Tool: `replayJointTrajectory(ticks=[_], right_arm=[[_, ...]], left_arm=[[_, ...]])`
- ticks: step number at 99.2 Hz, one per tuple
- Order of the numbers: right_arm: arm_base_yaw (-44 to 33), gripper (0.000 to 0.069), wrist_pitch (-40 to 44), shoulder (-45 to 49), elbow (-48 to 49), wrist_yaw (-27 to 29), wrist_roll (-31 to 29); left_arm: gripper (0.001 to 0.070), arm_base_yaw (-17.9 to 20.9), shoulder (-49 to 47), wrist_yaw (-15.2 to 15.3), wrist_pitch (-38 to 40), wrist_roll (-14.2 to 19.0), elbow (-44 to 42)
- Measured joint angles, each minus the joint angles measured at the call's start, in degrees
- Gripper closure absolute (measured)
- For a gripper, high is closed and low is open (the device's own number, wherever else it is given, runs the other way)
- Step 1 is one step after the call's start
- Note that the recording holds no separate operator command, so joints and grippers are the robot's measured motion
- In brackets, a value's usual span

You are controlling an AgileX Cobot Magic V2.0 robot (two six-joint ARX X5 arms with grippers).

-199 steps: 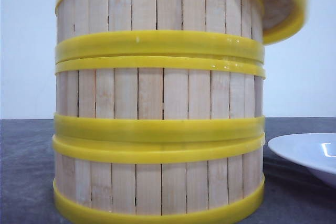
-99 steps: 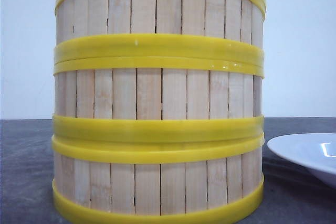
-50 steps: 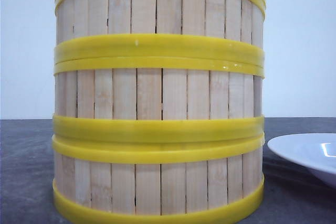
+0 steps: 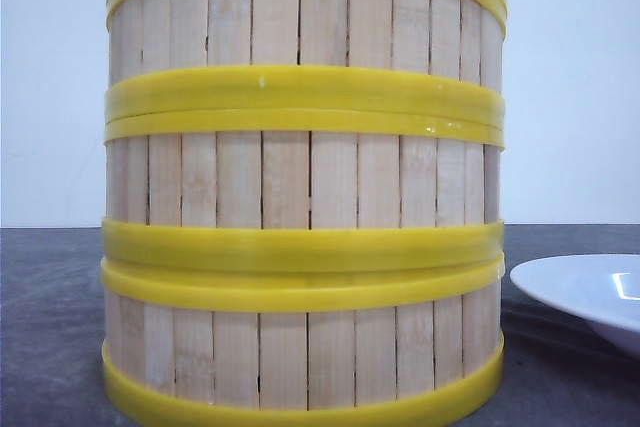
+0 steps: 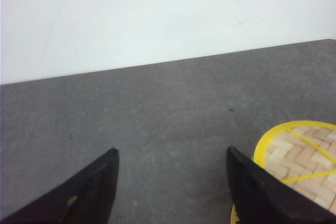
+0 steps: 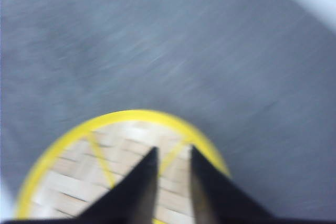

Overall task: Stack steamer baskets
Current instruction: 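Open the right gripper and raise it off the lid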

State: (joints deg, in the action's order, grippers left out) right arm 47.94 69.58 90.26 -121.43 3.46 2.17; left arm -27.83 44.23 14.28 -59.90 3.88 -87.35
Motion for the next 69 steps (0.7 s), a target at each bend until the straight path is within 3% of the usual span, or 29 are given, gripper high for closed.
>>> replayJointTrajectory(ticks=[6, 20, 43, 57, 69], right_arm=[[1.22, 0.0662, -2.62, -4.63, 1.81, 1.11, 3.69], [2.14, 0.0679, -11.52, -18.23, 13.44, 4.94, 7.65], [1.18, 0.0681, -39.01, -47.52, 55.47, 20.46, 11.65], [-0.48, 0.0681, -48.63, -63.52, 76.87, 26.21, 13.14], [-0.74, 0.0681, -47.41, -71.17, 81.22, 26.08, 14.32]], left_arm=[[0.0359, 0.00, -0.90, 0.87, 3.28, -0.02, 1.14], [0.0506, 0.00, -6.27, 3.54, 12.66, -0.50, 9.66], [0.0561, 0.00, -21.05, 3.91, 22.91, -2.69, 34.23], [0.0563, 0.00, -23.56, 3.89, 20.68, 2.36, 40.00], [0.0563, 0.00, -24.13, 3.91, 22.05, 6.43, 39.52]])
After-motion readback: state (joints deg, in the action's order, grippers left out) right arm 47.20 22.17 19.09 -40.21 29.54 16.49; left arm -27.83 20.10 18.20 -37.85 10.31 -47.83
